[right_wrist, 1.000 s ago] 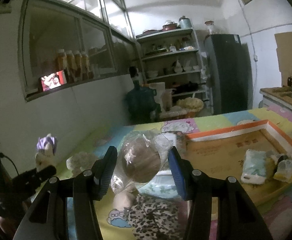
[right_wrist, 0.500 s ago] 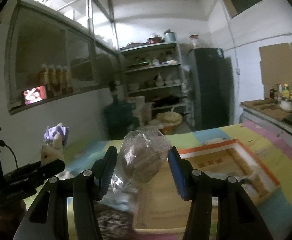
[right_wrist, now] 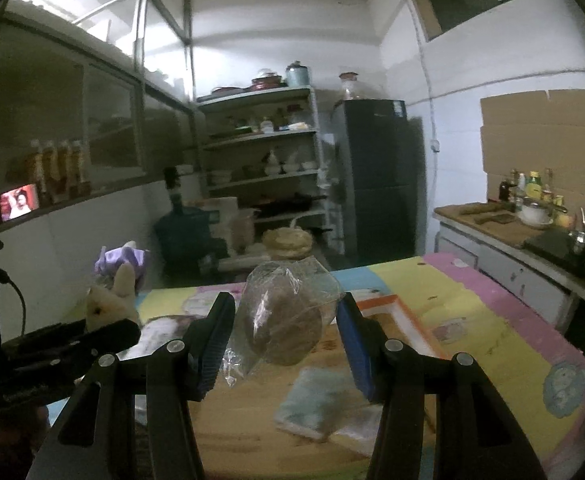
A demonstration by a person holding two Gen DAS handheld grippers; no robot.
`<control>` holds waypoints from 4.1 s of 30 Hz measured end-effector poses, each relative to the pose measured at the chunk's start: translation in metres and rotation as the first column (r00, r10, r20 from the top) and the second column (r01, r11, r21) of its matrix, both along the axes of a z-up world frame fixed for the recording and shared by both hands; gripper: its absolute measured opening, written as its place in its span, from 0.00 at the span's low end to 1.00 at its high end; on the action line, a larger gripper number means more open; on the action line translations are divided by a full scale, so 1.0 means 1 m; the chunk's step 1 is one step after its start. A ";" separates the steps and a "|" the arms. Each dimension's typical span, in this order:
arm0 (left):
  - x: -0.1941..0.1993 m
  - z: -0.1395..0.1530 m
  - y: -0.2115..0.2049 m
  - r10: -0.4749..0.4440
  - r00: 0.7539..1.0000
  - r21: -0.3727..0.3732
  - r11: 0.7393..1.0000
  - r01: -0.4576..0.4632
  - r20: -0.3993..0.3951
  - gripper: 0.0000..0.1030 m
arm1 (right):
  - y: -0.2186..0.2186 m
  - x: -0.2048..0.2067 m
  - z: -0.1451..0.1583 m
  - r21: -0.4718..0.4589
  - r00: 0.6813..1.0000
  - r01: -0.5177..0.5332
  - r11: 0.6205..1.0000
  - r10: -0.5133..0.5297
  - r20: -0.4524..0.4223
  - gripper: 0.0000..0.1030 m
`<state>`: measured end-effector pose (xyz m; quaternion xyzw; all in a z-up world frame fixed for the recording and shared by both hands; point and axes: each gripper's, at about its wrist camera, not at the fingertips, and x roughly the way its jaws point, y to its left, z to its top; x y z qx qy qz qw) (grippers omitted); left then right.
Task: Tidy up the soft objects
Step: 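Carry the bunny with the left gripper while the right gripper carries the bag toward the box, then open the left gripper to drop the bunny into the box, then release the plastic bag into the box and withdraw both grippers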
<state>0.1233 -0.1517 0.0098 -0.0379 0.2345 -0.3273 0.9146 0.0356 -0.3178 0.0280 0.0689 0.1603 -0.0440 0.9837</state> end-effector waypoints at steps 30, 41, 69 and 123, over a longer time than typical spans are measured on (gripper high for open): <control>0.086 -0.058 -0.144 -0.038 0.961 0.201 0.975 0.096 -0.275 0.52 | -0.109 0.082 -0.059 0.107 0.966 -0.034 0.994 0.061 -0.252 0.52; 0.098 -0.083 -0.158 -0.035 0.930 0.259 0.956 0.137 -0.365 0.52 | -0.126 0.105 -0.091 0.170 0.929 -0.026 0.985 0.087 -0.359 0.52; 0.085 -0.051 -0.133 -0.029 0.946 0.154 0.985 0.083 -0.324 0.81 | -0.130 0.074 -0.074 0.269 0.951 -0.061 0.961 0.138 -0.276 0.61; -0.088 0.034 0.107 0.381 0.910 0.091 0.913 -0.398 0.162 0.77 | 0.124 -0.047 -0.006 0.025 0.989 -0.139 0.990 0.140 -0.040 0.67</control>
